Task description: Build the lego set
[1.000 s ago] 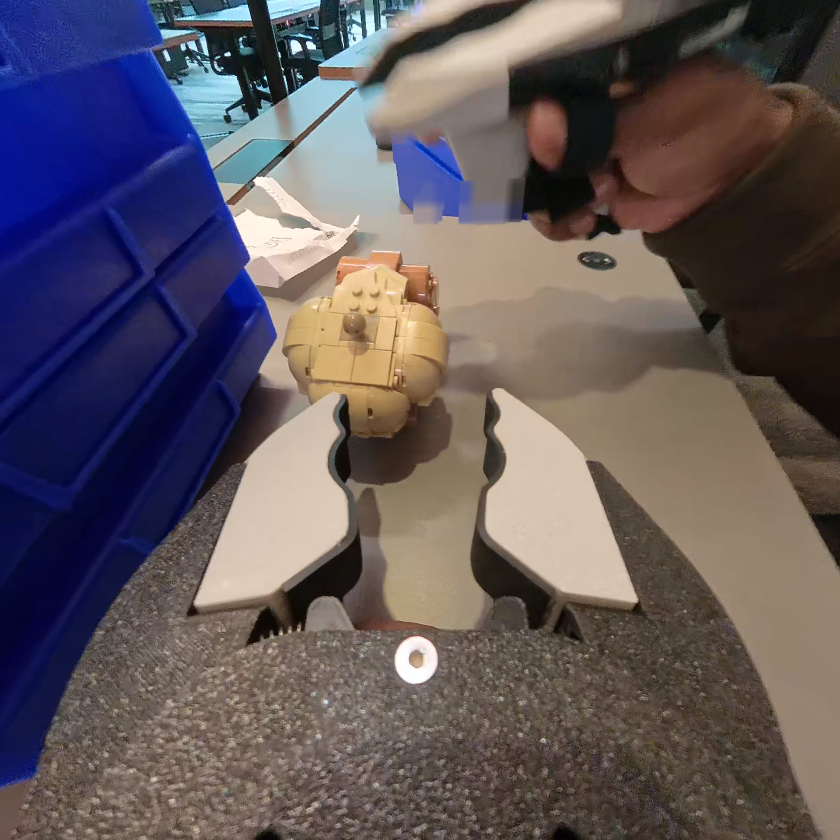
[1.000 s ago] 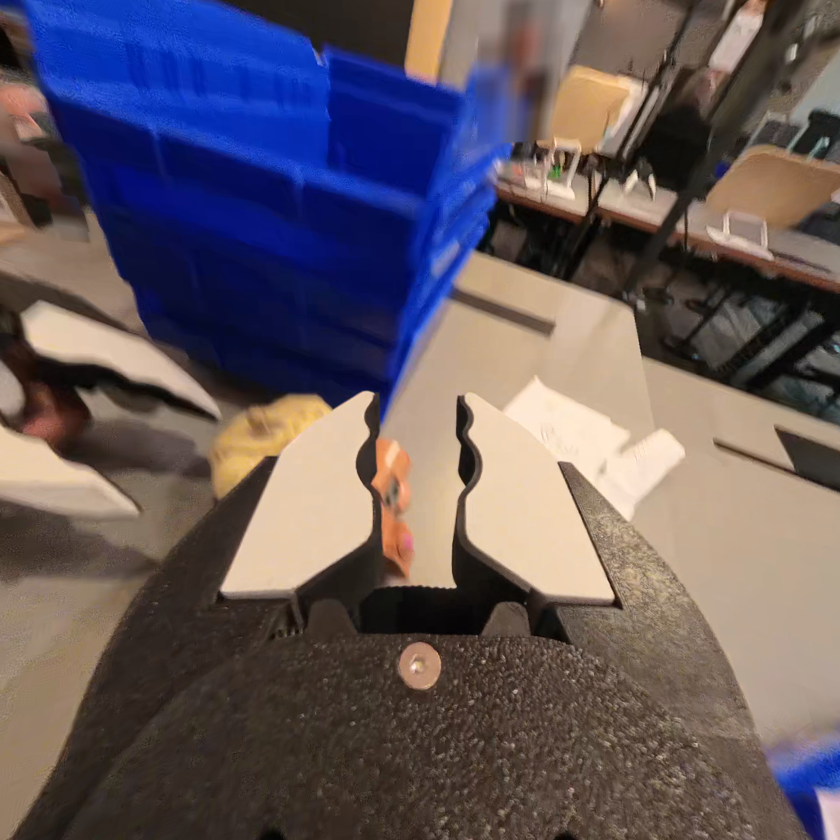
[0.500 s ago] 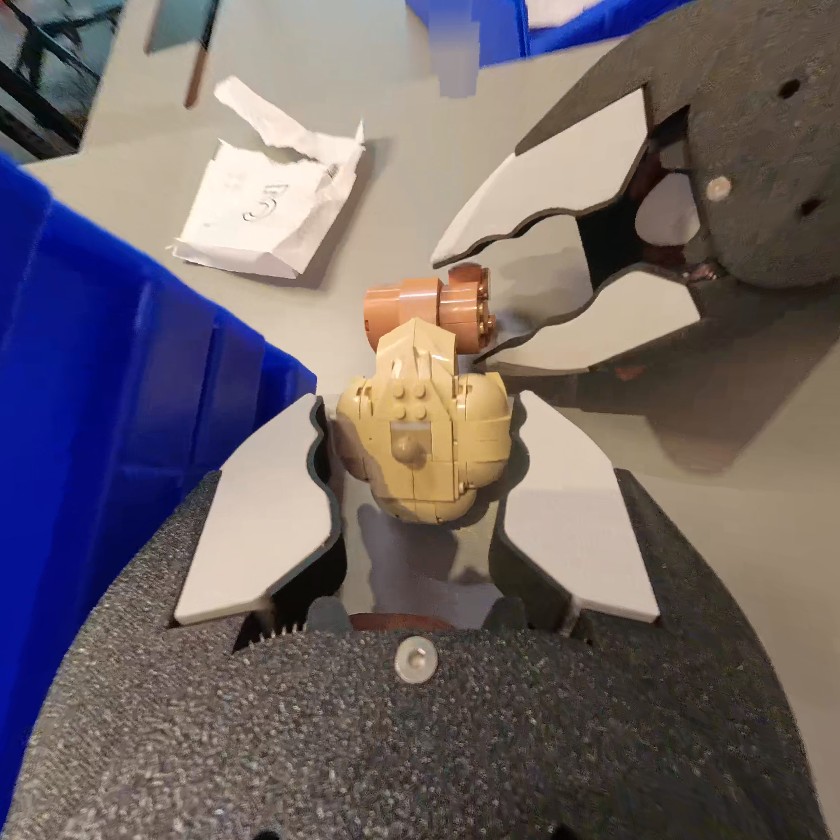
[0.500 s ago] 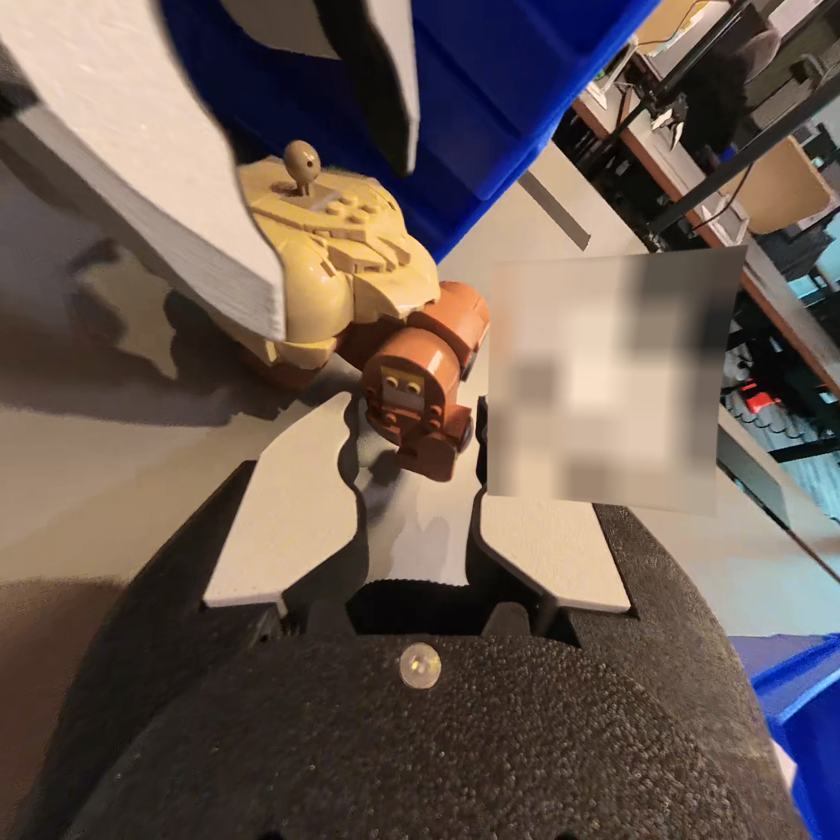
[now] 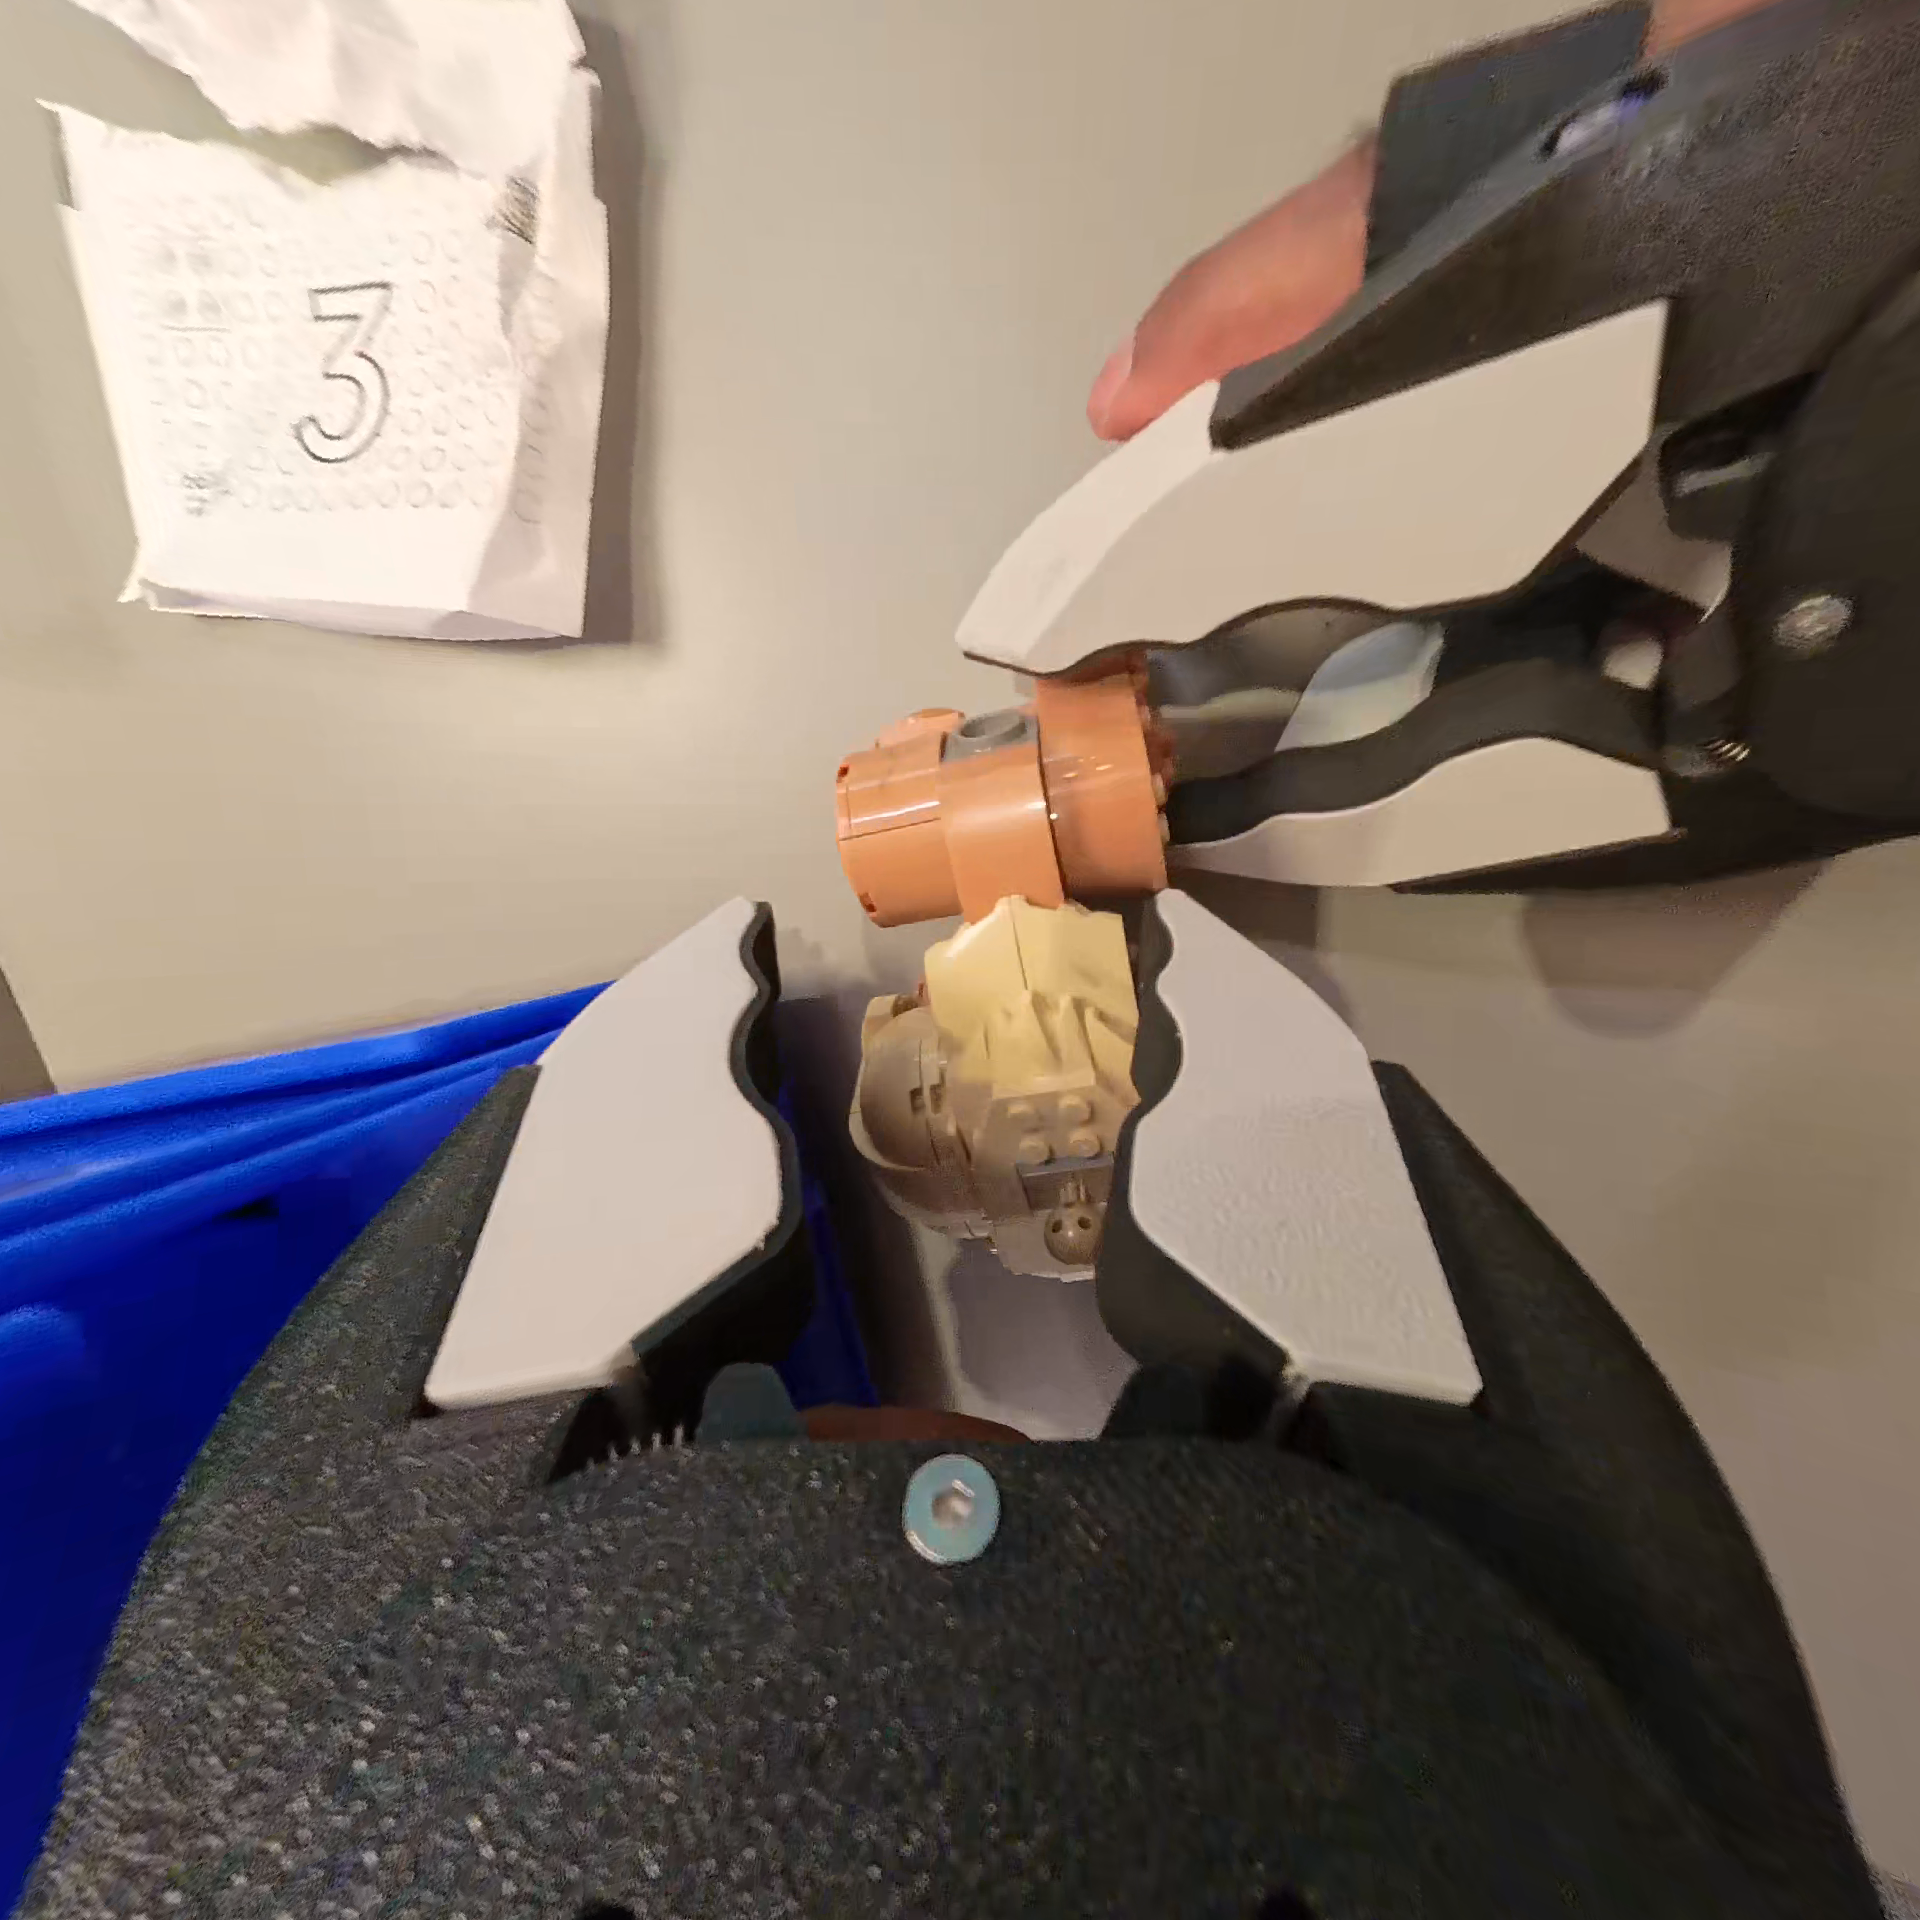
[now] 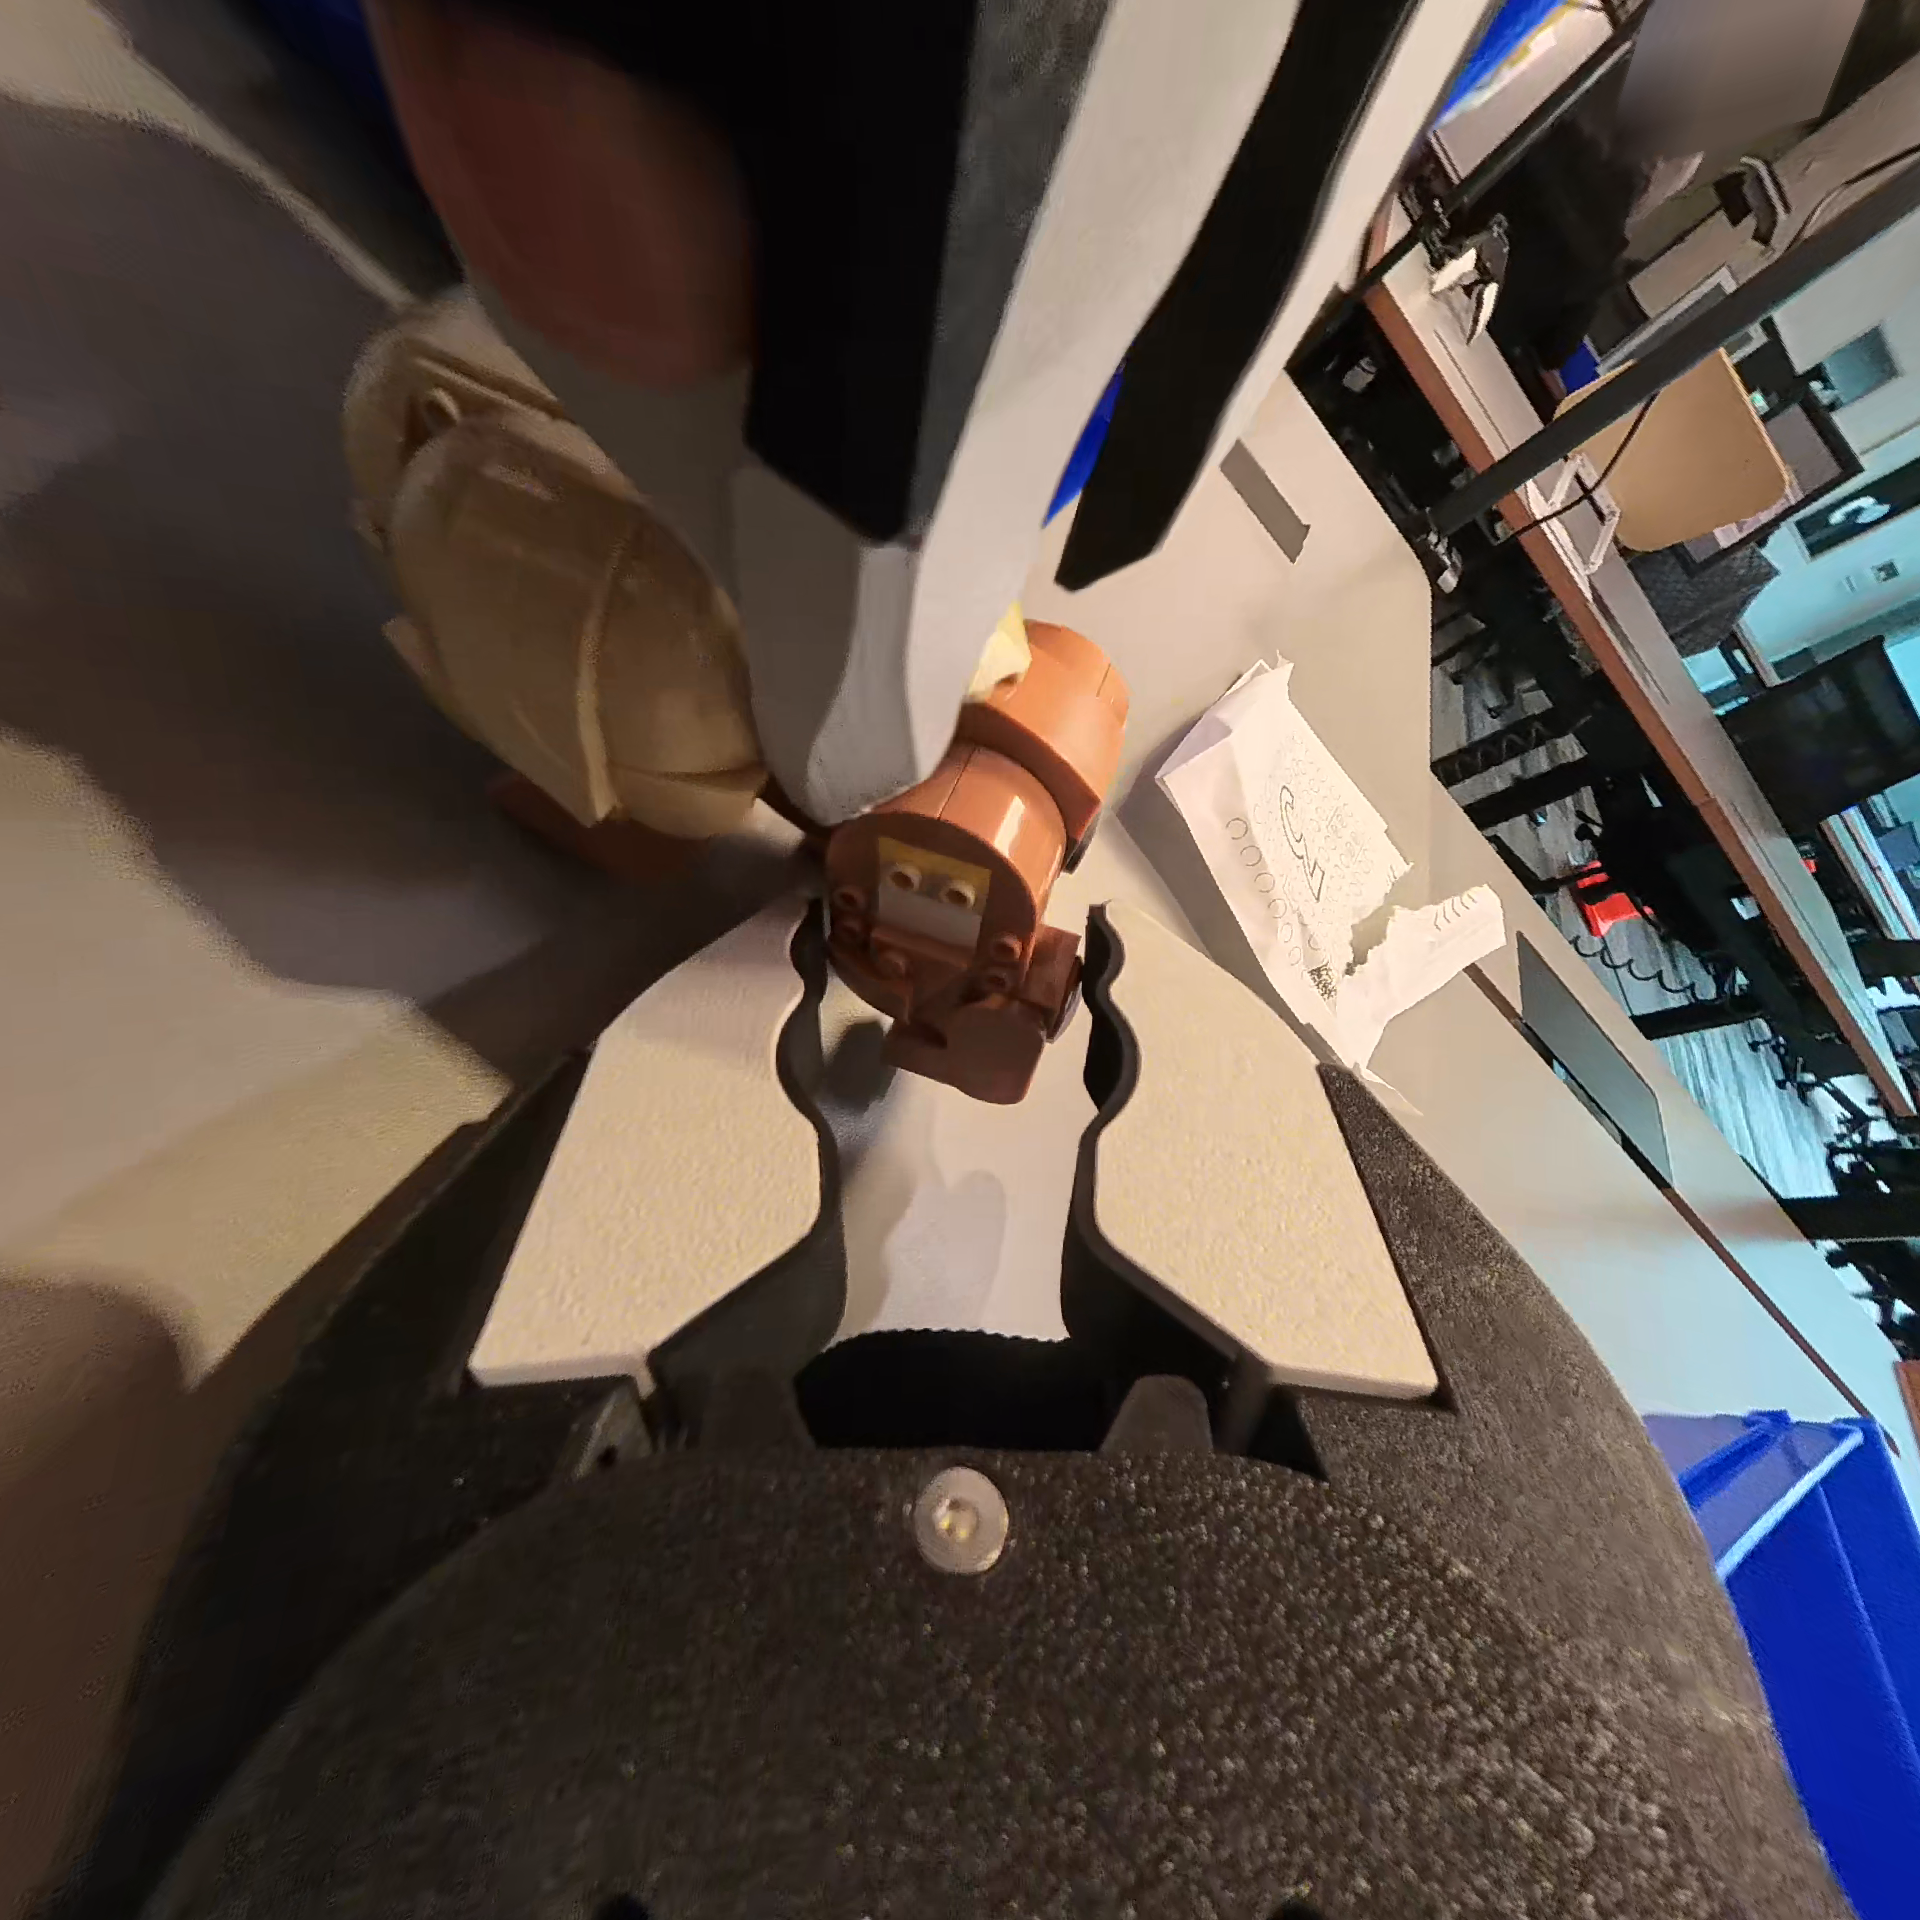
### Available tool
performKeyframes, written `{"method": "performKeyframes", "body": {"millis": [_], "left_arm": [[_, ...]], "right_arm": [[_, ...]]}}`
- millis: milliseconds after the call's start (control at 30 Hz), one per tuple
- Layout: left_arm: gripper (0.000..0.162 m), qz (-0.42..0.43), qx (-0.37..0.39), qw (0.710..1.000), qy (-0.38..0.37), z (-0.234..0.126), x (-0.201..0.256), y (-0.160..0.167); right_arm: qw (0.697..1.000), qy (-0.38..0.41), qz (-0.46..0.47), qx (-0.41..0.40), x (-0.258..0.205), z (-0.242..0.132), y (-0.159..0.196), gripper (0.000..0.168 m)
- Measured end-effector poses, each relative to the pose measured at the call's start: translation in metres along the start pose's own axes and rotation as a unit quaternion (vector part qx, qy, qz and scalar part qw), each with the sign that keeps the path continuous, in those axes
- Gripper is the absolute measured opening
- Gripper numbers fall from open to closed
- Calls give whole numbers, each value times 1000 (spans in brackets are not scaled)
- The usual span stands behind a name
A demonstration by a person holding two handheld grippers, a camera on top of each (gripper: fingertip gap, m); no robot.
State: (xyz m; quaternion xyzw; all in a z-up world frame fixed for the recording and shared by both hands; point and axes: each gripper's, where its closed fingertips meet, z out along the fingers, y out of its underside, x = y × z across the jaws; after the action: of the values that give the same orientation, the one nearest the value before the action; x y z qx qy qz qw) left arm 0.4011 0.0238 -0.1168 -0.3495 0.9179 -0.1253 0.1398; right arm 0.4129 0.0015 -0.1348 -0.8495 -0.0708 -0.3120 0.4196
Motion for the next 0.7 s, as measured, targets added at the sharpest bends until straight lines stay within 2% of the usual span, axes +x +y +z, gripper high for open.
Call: {"method": "performKeyframes", "body": {"millis": [33, 133, 333, 567, 700], "left_arm": [[65, 4, -9, 1000, 9, 1, 2, 1], [53, 19, -26, 999, 32, 2, 7, 0], [52, 24, -47, 998, 29, 4, 5, 0], [49, -2, -36, 998, 43, 4, 7, 2], [38, -17, -35, 998, 51, 5, 13, 2]], "right_arm": [[1000, -8, -1, 3, 0, 0, 0, 48], [999, -33, -7, 7, -1, 1, 0, 48], [999, -41, -31, -5, 0, 7, 2, 49], [999, -29, -36, -3, 0, 5, 2, 49], [999, -13, -38, 5, 1, 3, 3, 48]]}}
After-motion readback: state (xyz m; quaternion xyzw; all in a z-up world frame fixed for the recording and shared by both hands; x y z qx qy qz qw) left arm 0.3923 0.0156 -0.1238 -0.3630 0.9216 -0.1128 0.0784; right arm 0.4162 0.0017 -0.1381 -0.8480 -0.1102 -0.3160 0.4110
